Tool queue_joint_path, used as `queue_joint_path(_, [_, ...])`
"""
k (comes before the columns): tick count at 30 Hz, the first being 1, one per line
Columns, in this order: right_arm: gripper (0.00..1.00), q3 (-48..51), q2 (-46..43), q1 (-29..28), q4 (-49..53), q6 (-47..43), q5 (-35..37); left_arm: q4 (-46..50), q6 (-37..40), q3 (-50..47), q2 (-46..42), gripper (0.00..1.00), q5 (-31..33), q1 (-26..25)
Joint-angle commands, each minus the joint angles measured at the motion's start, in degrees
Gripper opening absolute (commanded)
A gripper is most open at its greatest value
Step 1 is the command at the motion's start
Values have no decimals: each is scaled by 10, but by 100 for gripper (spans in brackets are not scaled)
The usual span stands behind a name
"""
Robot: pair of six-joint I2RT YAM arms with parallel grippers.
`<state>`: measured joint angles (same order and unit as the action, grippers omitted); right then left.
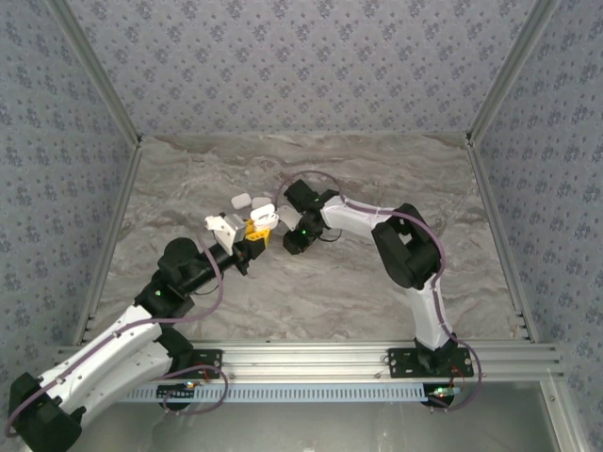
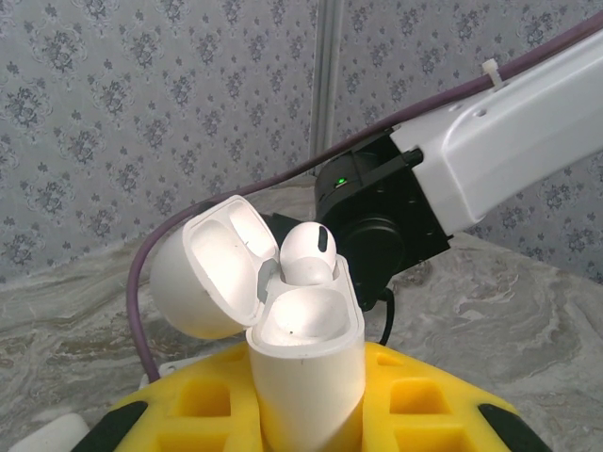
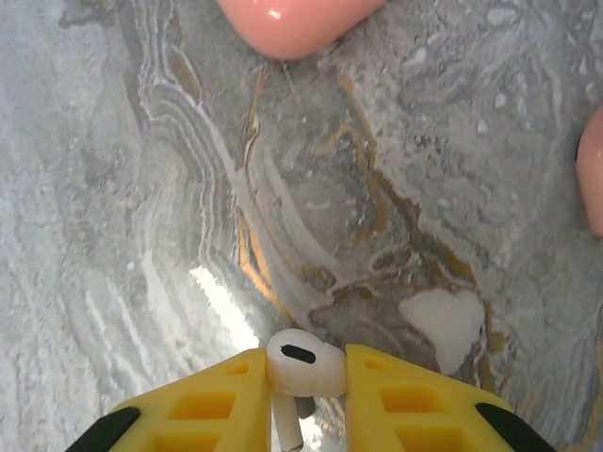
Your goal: Insert the wireless bluetooth earbuds into the charging case
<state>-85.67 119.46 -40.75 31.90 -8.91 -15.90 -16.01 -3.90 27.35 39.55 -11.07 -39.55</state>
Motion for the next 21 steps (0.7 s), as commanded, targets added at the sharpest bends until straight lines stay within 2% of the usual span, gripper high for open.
queue_joint_path(1, [25, 15, -48, 12, -7, 21, -12, -13, 2, 10, -1, 2, 3, -4])
queue_joint_path(7, [25, 74, -101, 29, -19, 55, 23, -15, 1, 7, -1, 2, 5, -4])
queue_joint_path(10, [25, 119, -136, 48, -27, 114, 65, -20, 0, 7, 3, 2, 7, -4])
queue_joint_path(15, [25, 238, -208, 83, -79, 277, 108, -24, 2, 11, 14, 2, 7, -4])
queue_joint_path(21, [25, 301, -214, 80, -130, 352, 129, -32, 2, 14, 31, 2, 1, -4])
